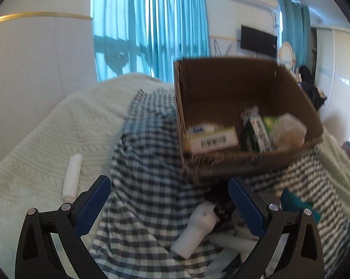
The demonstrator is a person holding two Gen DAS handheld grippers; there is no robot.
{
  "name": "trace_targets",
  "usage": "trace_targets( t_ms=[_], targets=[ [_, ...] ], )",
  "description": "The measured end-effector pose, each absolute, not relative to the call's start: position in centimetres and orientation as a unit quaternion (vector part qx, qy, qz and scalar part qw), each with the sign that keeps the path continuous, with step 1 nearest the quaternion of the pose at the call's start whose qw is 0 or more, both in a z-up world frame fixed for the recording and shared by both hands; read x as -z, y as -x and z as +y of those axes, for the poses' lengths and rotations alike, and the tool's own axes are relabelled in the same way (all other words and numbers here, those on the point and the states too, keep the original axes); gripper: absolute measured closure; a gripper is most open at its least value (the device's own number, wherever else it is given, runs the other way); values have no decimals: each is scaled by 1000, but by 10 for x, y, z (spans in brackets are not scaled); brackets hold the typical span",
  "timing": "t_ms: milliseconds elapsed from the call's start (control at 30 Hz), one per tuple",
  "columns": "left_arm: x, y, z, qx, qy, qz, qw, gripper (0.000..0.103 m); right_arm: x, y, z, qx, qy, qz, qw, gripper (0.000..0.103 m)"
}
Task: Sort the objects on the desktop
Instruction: 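Withdraw both grippers from the box toward the remaining items, then grasp the white bottle with the left gripper while the right grasps the green snack bag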
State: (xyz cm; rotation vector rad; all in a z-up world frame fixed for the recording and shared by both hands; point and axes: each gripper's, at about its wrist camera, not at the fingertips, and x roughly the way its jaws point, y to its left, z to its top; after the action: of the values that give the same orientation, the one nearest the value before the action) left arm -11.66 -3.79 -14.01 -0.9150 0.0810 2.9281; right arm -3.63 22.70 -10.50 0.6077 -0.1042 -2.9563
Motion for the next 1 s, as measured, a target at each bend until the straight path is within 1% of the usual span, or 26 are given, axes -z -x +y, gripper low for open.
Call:
trace_targets(
  t_ms=[267, 467, 633, 667, 700, 733, 767, 833, 900, 933, 967, 1000],
  targets=[
    [175, 135, -38, -926, 373, 35, 46, 0, 139, 55, 229, 962, -265, -43, 55, 23],
    [204, 149, -34, -896, 439, 49, 49, 1, 168, 75, 230, 941, -329, -54, 58, 34],
    [230, 158, -25, -867, 490, 75, 55, 2, 193, 91, 230, 922, -377, -64, 63, 34],
    [234, 160, -24, -861, 499, 77, 57, 4, 198, 95, 229, 918, -387, -64, 64, 35],
    [239, 162, -22, -855, 508, 81, 59, 7, 203, 99, 226, 914, -397, -64, 65, 38],
    [243, 163, -21, -850, 516, 86, 57, 14, 209, 103, 224, 907, -410, -63, 69, 40],
    [248, 164, -20, -845, 523, 92, 53, 20, 214, 107, 222, 903, -420, -60, 71, 45],
    [253, 164, -18, -840, 531, 98, 52, 25, 224, 113, 216, 894, -439, -52, 78, 50],
    [253, 163, -17, -841, 530, 99, 57, 33, 230, 116, 212, 888, -449, -44, 85, 53],
    [253, 161, -17, -842, 527, 99, 58, 41, 231, 117, 210, 887, -451, -42, 90, 56],
    [251, 160, -17, -844, 524, 98, 59, 51, 231, 117, 208, 886, -452, -41, 96, 66],
    [250, 158, -16, -845, 523, 96, 64, 55, 230, 116, 207, 885, -452, -40, 100, 71]
  ],
)
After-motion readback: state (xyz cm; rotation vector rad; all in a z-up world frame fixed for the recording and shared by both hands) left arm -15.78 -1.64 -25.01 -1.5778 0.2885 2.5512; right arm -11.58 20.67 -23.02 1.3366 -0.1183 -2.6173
